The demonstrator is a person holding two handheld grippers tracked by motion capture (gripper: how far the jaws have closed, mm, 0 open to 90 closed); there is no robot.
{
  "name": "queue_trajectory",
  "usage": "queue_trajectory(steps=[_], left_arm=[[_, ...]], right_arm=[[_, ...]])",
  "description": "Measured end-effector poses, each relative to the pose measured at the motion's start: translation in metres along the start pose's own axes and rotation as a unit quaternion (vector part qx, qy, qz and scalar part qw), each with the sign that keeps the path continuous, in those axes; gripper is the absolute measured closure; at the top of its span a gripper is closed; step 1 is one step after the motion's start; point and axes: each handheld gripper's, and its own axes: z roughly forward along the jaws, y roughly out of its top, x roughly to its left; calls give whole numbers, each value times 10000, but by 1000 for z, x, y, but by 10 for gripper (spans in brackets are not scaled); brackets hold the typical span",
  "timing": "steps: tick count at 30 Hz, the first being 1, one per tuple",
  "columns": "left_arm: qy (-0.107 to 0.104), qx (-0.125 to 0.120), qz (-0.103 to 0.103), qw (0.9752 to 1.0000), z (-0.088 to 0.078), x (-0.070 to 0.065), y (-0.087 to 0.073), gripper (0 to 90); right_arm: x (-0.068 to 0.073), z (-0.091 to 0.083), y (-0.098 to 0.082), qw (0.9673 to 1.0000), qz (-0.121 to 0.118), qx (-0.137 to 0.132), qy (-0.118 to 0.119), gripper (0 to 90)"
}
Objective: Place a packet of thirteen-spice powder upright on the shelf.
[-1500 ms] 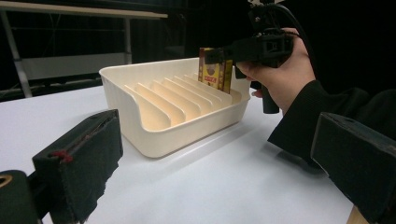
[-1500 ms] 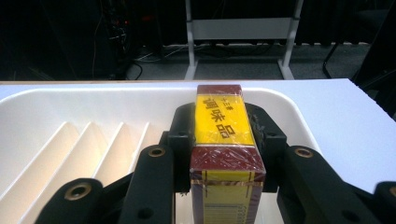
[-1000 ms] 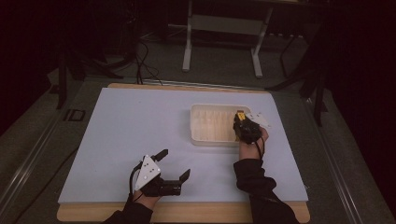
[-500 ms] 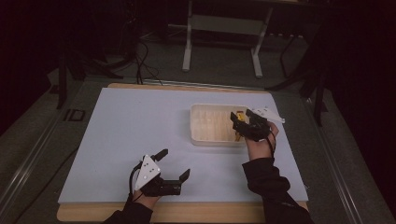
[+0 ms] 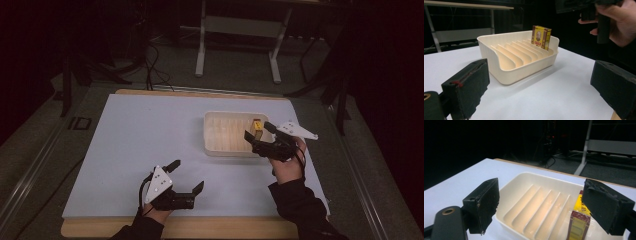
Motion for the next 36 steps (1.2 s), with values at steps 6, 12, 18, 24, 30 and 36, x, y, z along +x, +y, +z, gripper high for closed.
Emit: queue_trajectory(steps=[6, 12, 18, 24, 30, 36], left_arm=[[-14, -25, -21, 10000, 0, 0, 0, 33], [-32, -10, -13, 10000, 0, 0, 0, 33], [-47, -15, -13, 10000, 0, 0, 0, 33], [-58, -9, -4, 10000, 0, 0, 0, 33], [-67, -23, -11, 10000, 0, 0, 0, 33], [-73, -19, -3, 10000, 0, 0, 0, 33]], right_arm=[[4, -13, -4, 9997, -167, 26, 173, 145], [9, -25, -12, 9986, -394, 94, 348, 145], [10, -35, -21, 9971, -426, 181, 610, 143], [11, -45, -32, 9947, -574, 246, 816, 141], [7, -54, -47, 9936, -625, 380, 860, 138], [2, -59, -60, 9920, -751, 567, 847, 136]])
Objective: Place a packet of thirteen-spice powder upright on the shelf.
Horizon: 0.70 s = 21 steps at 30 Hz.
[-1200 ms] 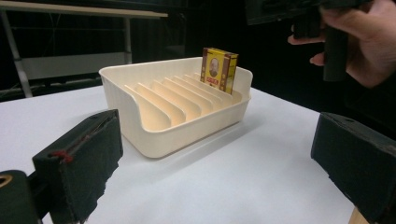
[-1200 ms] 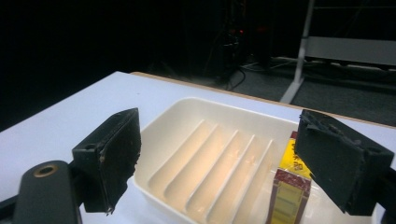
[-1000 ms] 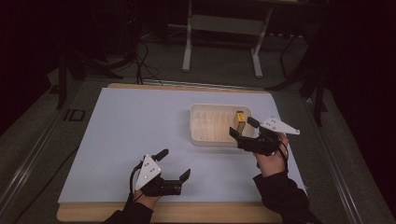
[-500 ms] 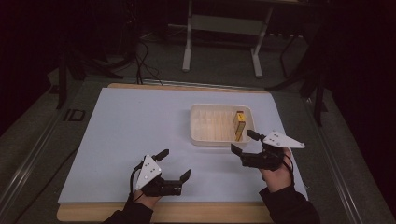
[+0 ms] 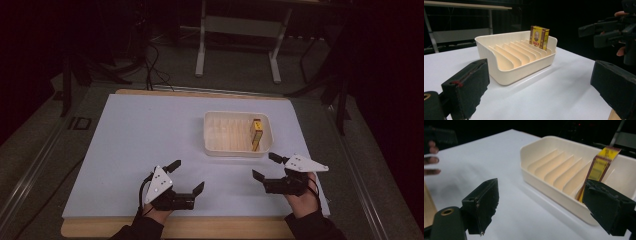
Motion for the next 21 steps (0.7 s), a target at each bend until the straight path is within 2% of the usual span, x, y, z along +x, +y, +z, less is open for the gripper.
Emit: queue_trajectory(steps=[8, 12, 17, 21], left_arm=[[-8, -2, -1, 10000, 0, 0, 0, 33], [-19, 4, 0, 10000, -1, 0, 0, 33], [-38, 31, 5, 10000, 0, 0, -1, 33], [-28, 42, -9, 10000, 0, 1, -2, 33]], right_arm=[[-1, -5, -14, 9997, -137, 196, 38, 134], [-5, -8, -20, 9997, -80, 247, -25, 134], [-11, -11, -27, 9994, 64, 336, 23, 134], [-15, -11, -29, 9993, 66, 378, -32, 134]])
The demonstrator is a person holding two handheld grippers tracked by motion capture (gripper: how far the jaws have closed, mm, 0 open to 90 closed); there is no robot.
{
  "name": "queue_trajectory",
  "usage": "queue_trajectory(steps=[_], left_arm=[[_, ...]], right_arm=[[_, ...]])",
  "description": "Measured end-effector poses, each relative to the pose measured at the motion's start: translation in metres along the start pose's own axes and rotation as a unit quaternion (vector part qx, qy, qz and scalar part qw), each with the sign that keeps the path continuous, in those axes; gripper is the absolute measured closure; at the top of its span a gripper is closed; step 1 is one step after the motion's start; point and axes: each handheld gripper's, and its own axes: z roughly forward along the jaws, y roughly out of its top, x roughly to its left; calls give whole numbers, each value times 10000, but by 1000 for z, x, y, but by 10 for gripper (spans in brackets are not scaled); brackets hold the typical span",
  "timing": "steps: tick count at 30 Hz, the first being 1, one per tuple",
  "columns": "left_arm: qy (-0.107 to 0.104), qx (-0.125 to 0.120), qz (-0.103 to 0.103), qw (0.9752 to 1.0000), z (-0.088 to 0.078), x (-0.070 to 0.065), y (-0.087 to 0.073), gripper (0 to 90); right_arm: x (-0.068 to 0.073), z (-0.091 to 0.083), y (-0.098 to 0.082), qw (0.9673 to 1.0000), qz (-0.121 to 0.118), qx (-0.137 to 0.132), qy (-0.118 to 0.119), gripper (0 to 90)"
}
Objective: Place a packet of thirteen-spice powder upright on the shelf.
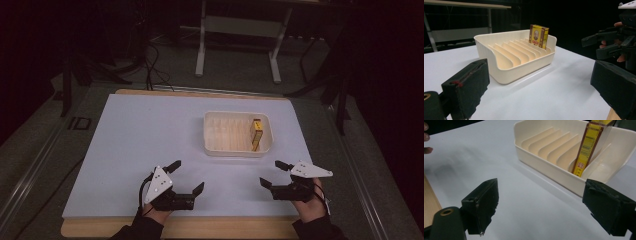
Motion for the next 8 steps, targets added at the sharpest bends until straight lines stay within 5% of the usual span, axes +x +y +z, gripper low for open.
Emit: queue_trajectory(steps=[8], left_arm=[[17, 15, 13, 10000, -1, 1, -1, 33]], right_arm=[[-2, 5, -4, 9998, -88, 136, -69, 134]])
